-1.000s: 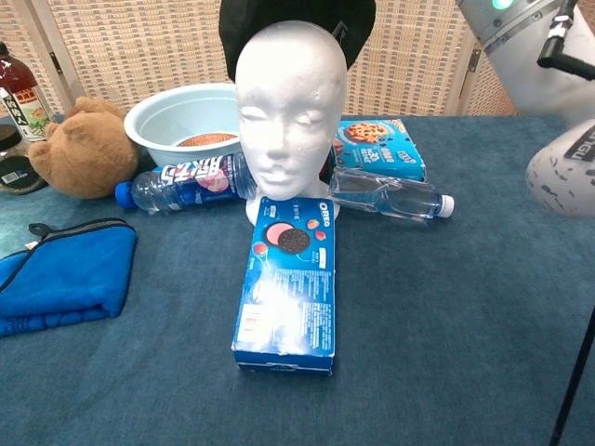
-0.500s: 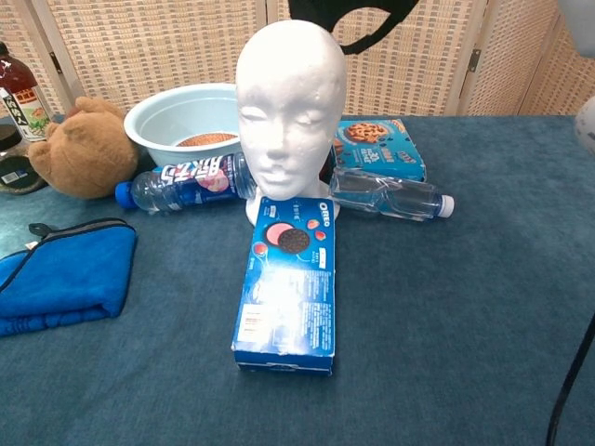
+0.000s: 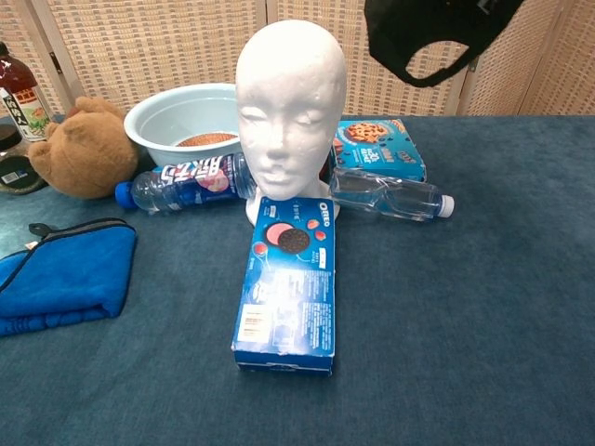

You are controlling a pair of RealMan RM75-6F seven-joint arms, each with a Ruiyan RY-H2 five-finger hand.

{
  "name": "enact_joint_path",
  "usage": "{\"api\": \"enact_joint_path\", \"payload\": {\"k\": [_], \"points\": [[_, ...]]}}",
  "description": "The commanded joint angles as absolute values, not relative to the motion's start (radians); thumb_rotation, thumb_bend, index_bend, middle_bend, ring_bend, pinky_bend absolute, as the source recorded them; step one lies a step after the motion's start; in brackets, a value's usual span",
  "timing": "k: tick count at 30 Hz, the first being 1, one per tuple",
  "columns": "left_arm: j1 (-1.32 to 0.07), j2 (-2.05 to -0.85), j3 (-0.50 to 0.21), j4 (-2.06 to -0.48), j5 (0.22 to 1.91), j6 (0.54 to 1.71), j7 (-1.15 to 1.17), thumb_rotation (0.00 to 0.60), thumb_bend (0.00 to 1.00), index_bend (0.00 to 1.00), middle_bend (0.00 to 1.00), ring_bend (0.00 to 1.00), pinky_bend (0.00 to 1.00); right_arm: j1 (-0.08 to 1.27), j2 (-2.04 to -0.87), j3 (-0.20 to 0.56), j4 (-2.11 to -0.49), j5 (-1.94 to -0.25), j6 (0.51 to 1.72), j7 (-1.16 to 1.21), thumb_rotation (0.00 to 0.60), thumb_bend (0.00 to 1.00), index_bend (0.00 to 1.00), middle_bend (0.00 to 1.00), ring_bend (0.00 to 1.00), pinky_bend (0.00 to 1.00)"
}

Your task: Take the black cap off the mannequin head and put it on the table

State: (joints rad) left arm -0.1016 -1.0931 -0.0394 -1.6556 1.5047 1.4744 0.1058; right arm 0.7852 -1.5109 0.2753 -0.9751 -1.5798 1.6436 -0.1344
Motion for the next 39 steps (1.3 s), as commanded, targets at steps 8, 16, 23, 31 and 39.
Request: {"api": "enact_joint_path", "payload": {"k": [8, 16, 23, 31, 39], "points": [[-0.104, -1.096, -0.036, -1.647, 1.513, 1.474, 0.094, 0.600, 0.20, 0.16, 0.06, 0.09, 0.00, 0.630, -1.491, 0.192, -1.034, -1.558, 1.675, -0.155, 0.600, 0.43, 0.92, 0.58, 0.34, 0.09], [-0.109, -1.103, -0.032, -1.640, 1.518, 1.466, 0.088, 0.600, 0.20, 0.16, 0.06, 0.09, 0.00, 0.564, -1.558, 0.163, -0.971, -1.534, 1.661, -0.127, 0.600, 0.43, 0.92, 0.58, 0.34, 0.09], [-0.111, -1.111, -0.030, -1.634, 1.517, 1.461, 0.085, 0.600, 0.20, 0.16, 0.06, 0.09, 0.00, 0.552, -1.671, 0.165, -0.809, -1.523, 1.642, -0.047, 0.600, 0.43, 0.92, 0.58, 0.34, 0.09], [-0.111, -1.112, -0.029, -1.632, 1.509, 1.457, 0.088, 0.600, 0.20, 0.16, 0.06, 0.09, 0.00, 0.545, -1.775, 0.150, -0.642, -1.518, 1.592, 0.046, 0.600, 0.43, 0.92, 0.58, 0.34, 0.09], [-0.112, -1.116, -0.027, -1.629, 1.505, 1.450, 0.086, 0.600, 0.20, 0.16, 0.06, 0.09, 0.00, 0.520, -1.831, 0.125, -0.551, -1.506, 1.511, 0.108, 0.600, 0.42, 0.92, 0.56, 0.34, 0.09]]}}
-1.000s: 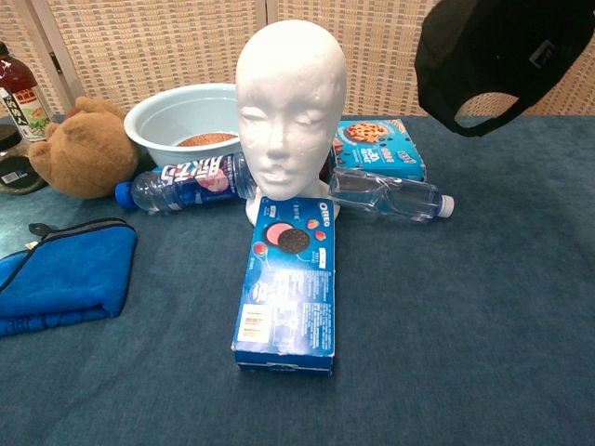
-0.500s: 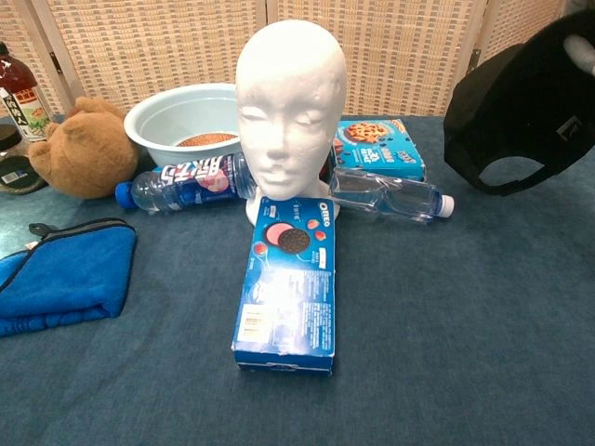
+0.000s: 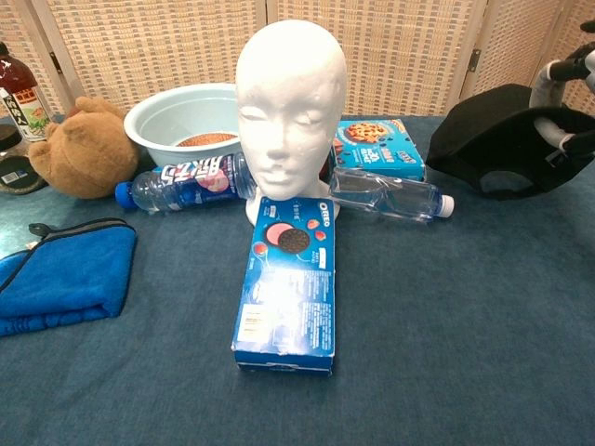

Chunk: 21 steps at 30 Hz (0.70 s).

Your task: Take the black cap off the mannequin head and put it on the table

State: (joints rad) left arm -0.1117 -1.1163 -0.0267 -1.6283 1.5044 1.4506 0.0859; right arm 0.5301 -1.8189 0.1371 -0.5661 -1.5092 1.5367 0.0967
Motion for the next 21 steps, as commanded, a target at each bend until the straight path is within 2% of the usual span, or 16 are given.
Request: {"api": "enact_joint_path", "payload": {"k": [1, 5, 10, 12, 21], "points": [[-0.113, -1.116, -0.027, -1.629, 1.505, 1.450, 0.087, 0.600, 0.20, 0.16, 0.06, 0.09, 0.00, 0.517, -1.833, 0.121, -0.547, -1.507, 1.503, 0.110, 0.600, 0.41, 0.91, 0.55, 0.34, 0.09], [-0.112, -1.118, -0.025, -1.629, 1.506, 1.450, 0.087, 0.600, 0.20, 0.16, 0.06, 0.09, 0.00, 0.509, -1.827, 0.109, -0.558, -1.505, 1.459, 0.101, 0.600, 0.30, 0.83, 0.50, 0.33, 0.09], [-0.109, -1.119, -0.024, -1.628, 1.502, 1.451, 0.087, 0.600, 0.20, 0.16, 0.06, 0.09, 0.00, 0.496, -1.803, 0.103, -0.618, -1.491, 1.406, 0.058, 0.600, 0.07, 0.58, 0.40, 0.24, 0.09], [-0.107, -1.117, -0.023, -1.628, 1.500, 1.453, 0.085, 0.600, 0.20, 0.16, 0.06, 0.09, 0.00, 0.485, -1.787, 0.103, -0.662, -1.483, 1.391, 0.037, 0.600, 0.02, 0.49, 0.36, 0.21, 0.09], [-0.102, -1.108, -0.022, -1.631, 1.489, 1.450, 0.080, 0.600, 0.20, 0.16, 0.06, 0.09, 0.00, 0.424, -1.654, 0.072, -0.945, -1.463, 1.346, -0.119, 0.600, 0.00, 0.14, 0.17, 0.06, 0.04]]}}
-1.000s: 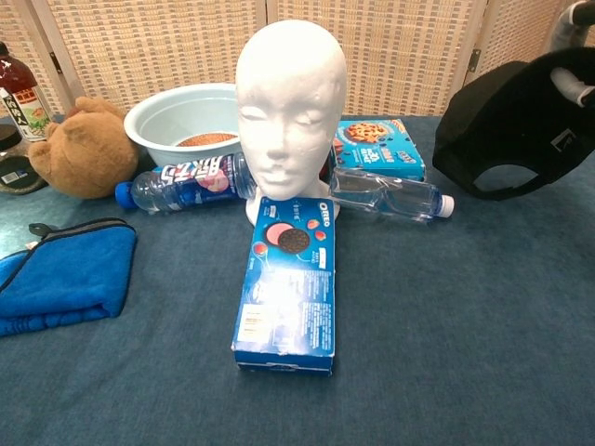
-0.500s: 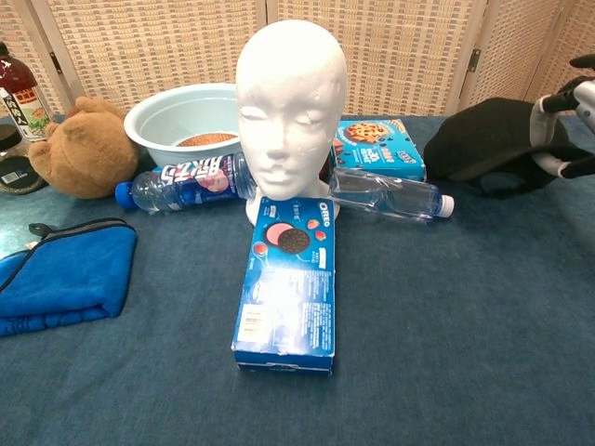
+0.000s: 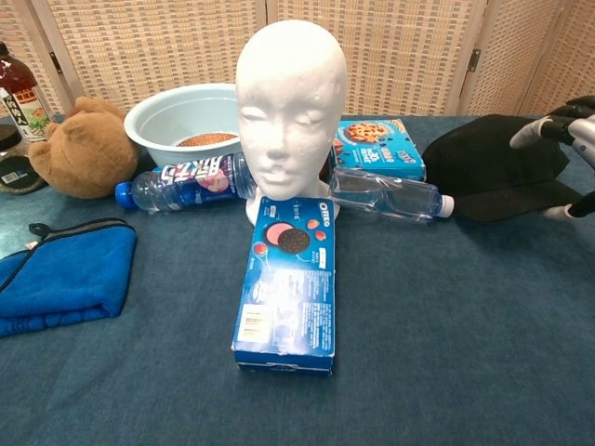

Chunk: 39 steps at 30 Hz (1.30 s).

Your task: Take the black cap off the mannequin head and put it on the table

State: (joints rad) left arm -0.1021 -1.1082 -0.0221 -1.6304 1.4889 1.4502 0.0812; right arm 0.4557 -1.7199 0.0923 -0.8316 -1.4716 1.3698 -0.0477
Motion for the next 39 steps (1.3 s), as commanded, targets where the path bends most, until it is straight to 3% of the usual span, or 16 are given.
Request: {"api": "enact_joint_path", "payload": {"k": [1, 4, 7, 12, 16, 20, 23, 29, 39], "points": [[-0.102, -1.107, -0.022, -1.630, 1.489, 1.449, 0.079, 0.600, 0.20, 0.16, 0.06, 0.09, 0.00, 0.416, -1.633, 0.064, -0.982, -1.465, 1.342, -0.136, 0.600, 0.00, 0.08, 0.14, 0.04, 0.02], [-0.102, -1.108, -0.022, -1.626, 1.487, 1.448, 0.080, 0.600, 0.20, 0.16, 0.06, 0.09, 0.00, 0.399, -1.593, 0.045, -1.046, -1.469, 1.334, -0.165, 0.600, 0.00, 0.00, 0.07, 0.00, 0.00], [-0.103, -1.107, -0.023, -1.624, 1.485, 1.447, 0.079, 0.600, 0.20, 0.16, 0.06, 0.09, 0.00, 0.379, -1.556, 0.033, -1.113, -1.474, 1.341, -0.185, 0.600, 0.00, 0.00, 0.01, 0.00, 0.00], [-0.103, -1.105, -0.025, -1.625, 1.487, 1.449, 0.072, 0.600, 0.20, 0.16, 0.06, 0.09, 0.00, 0.348, -1.500, 0.025, -1.218, -1.490, 1.382, -0.232, 0.600, 0.00, 0.00, 0.00, 0.00, 0.00], [-0.101, -1.101, -0.028, -1.622, 1.490, 1.458, 0.065, 0.600, 0.20, 0.16, 0.06, 0.09, 0.00, 0.317, -1.454, 0.037, -1.286, -1.493, 1.438, -0.269, 0.600, 0.00, 0.00, 0.08, 0.00, 0.00], [-0.100, -1.100, -0.032, -1.617, 1.491, 1.467, 0.062, 0.600, 0.20, 0.16, 0.06, 0.09, 0.00, 0.295, -1.363, 0.023, -1.366, -1.505, 1.440, -0.211, 0.600, 0.00, 0.05, 0.20, 0.09, 0.14], [-0.097, -1.101, -0.035, -1.615, 1.492, 1.475, 0.065, 0.600, 0.20, 0.16, 0.06, 0.09, 0.00, 0.276, -1.288, 0.012, -1.432, -1.495, 1.428, -0.186, 0.600, 0.00, 0.09, 0.22, 0.15, 0.20], [-0.087, -1.100, -0.037, -1.614, 1.489, 1.493, 0.062, 0.600, 0.20, 0.16, 0.06, 0.09, 0.00, 0.219, -1.169, -0.007, -1.545, -1.490, 1.461, -0.152, 0.600, 0.00, 0.13, 0.24, 0.16, 0.20], [-0.075, -1.101, -0.034, -1.621, 1.499, 1.514, 0.070, 0.600, 0.20, 0.16, 0.06, 0.09, 0.00, 0.136, -1.062, -0.029, -1.611, -1.513, 1.524, -0.060, 0.600, 0.00, 0.25, 0.28, 0.21, 0.25]]}}
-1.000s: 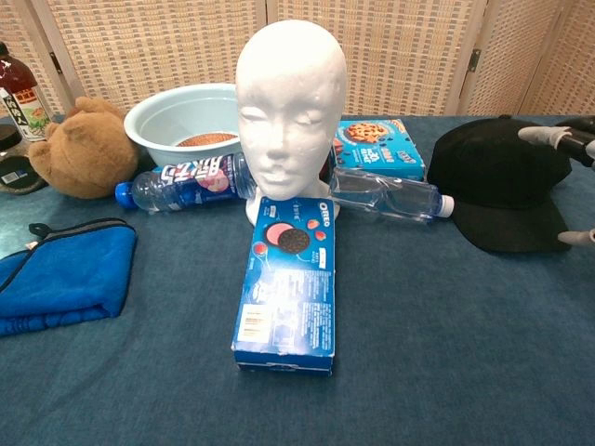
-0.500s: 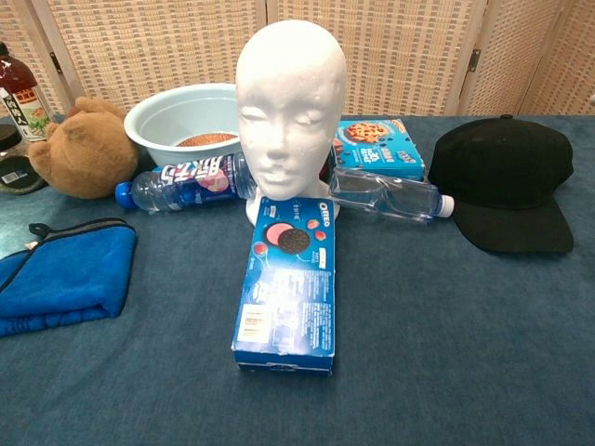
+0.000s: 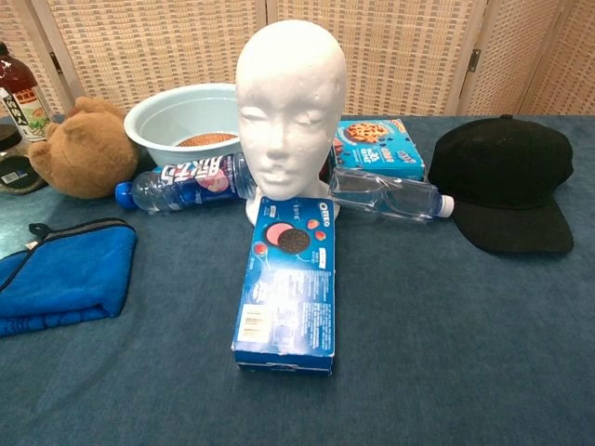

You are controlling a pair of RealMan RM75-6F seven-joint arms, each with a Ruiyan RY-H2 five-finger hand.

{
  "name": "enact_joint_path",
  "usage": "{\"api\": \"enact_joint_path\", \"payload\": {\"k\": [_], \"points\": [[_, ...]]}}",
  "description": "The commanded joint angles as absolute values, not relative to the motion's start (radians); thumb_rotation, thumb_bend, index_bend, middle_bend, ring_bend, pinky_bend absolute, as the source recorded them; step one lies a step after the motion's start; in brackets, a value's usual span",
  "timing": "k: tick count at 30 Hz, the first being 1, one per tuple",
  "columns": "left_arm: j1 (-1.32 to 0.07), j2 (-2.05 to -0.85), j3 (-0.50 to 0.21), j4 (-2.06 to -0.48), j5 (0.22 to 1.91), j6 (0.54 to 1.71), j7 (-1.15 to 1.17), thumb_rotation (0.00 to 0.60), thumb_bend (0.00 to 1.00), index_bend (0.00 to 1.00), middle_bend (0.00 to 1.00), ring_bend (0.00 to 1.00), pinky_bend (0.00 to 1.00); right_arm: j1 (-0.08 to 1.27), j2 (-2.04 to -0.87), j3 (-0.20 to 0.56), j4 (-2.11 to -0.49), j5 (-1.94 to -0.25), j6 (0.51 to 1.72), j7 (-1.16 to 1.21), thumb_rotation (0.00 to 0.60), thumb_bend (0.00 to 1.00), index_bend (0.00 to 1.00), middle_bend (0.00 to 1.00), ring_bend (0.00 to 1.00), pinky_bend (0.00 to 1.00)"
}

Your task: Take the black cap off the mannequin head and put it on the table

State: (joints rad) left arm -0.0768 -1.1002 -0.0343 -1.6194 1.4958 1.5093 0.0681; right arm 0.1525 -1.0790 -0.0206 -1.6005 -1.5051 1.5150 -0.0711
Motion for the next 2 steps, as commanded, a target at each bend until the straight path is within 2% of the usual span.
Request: {"api": "enact_joint_path", "payload": {"k": [1, 2], "points": [[-0.074, -1.102, -0.034, -1.621, 1.500, 1.515, 0.070, 0.600, 0.20, 0.16, 0.06, 0.09, 0.00, 0.131, -1.058, -0.030, -1.613, -1.514, 1.527, -0.061, 0.600, 0.00, 0.25, 0.28, 0.21, 0.25], [-0.075, -1.102, -0.034, -1.622, 1.501, 1.515, 0.071, 0.600, 0.20, 0.16, 0.06, 0.09, 0.00, 0.126, -1.055, -0.031, -1.617, -1.516, 1.528, -0.062, 0.600, 0.00, 0.25, 0.28, 0.21, 0.25]]}}
